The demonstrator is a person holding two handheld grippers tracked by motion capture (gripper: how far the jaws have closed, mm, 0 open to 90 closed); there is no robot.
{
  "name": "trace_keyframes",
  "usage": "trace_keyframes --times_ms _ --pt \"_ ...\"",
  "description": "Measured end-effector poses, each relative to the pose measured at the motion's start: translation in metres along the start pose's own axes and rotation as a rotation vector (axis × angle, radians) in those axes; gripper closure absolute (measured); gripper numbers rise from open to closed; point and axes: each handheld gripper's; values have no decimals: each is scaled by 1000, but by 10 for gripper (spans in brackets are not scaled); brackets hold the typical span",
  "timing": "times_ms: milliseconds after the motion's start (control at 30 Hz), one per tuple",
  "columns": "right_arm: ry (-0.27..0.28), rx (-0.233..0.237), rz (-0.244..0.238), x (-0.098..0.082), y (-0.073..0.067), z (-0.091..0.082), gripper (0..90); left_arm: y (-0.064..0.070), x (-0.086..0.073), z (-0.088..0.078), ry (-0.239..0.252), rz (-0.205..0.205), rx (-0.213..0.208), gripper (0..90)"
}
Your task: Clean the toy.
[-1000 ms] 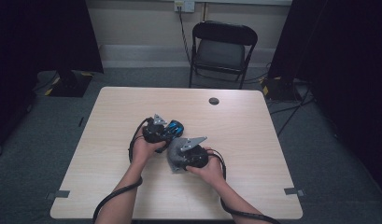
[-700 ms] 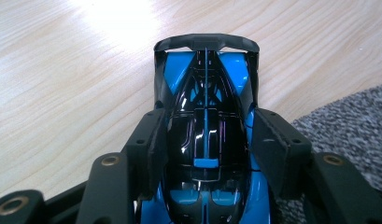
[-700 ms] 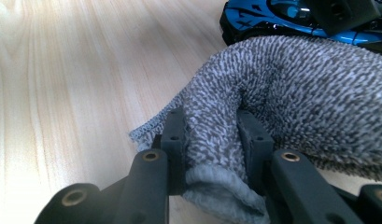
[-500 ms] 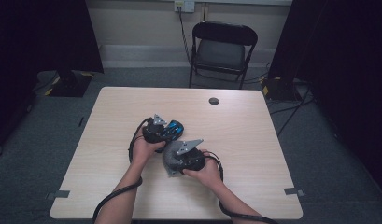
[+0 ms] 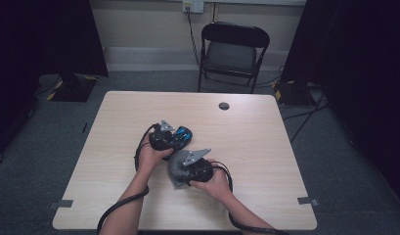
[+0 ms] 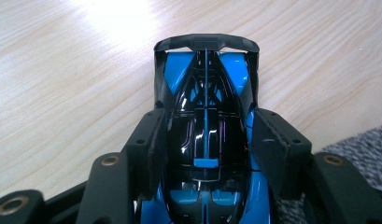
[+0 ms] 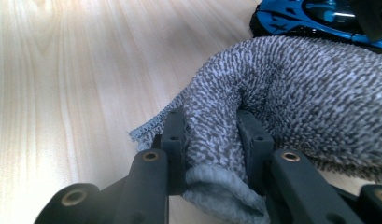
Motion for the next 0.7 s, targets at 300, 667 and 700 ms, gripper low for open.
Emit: trace_keyframes --times_ms 300,667,700 --pt "8 18 -19 0 -5 2 684 0 0 -1 -8 1 -3 460" --pt "9 67 -84 0 -19 3 684 0 0 -1 -7 -1 4 460" --pt "9 70 -90 0 -20 3 684 0 0 -1 -4 -3 -1 460"
Point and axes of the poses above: each handheld gripper's, and its own axes: z roughly forward along the jaws, x roughly out of its top, y roughly to its right, and after that the axes turned 6 degrees about -y, right-handed
